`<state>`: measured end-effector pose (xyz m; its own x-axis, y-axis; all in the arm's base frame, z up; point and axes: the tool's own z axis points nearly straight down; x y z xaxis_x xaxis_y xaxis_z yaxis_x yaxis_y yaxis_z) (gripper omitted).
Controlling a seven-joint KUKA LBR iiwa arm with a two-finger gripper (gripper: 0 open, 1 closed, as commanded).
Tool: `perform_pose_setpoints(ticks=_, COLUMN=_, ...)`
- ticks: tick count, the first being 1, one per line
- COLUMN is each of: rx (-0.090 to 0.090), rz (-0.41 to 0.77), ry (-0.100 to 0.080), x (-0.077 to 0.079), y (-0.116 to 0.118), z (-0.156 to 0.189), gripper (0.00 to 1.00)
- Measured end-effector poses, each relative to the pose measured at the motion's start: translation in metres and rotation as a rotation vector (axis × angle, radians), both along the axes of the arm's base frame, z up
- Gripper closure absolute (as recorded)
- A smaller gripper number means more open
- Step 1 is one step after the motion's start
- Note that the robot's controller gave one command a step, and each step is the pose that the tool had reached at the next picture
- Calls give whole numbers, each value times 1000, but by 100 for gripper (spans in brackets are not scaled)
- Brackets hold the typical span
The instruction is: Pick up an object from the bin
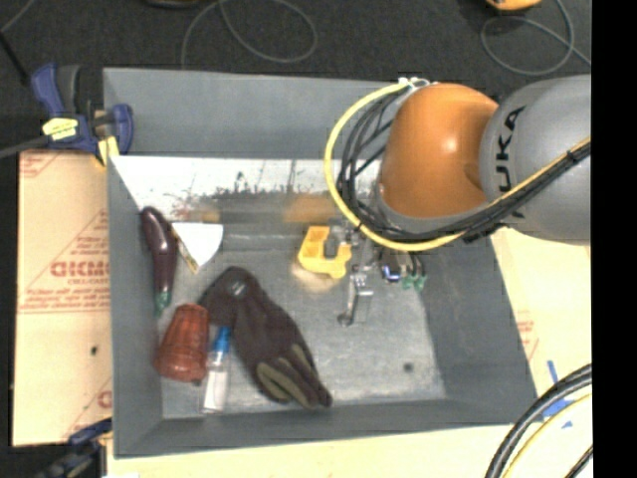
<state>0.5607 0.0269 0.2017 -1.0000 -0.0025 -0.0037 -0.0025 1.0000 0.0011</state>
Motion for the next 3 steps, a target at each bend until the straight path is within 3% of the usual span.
perform_pose_setpoints(ticks=1, rx=0, rz=0, ry=0, x=0, y=0, z=0, gripper=0)
perform_pose_setpoints(ticks=2, rx=-2, rz=14, ry=-6, x=-6, y=39, z=-27, gripper=0)
perform_pose_setpoints(ticks=3, rx=2, rz=75, ry=-7, x=-25, y=59, z=-85, gripper=0)
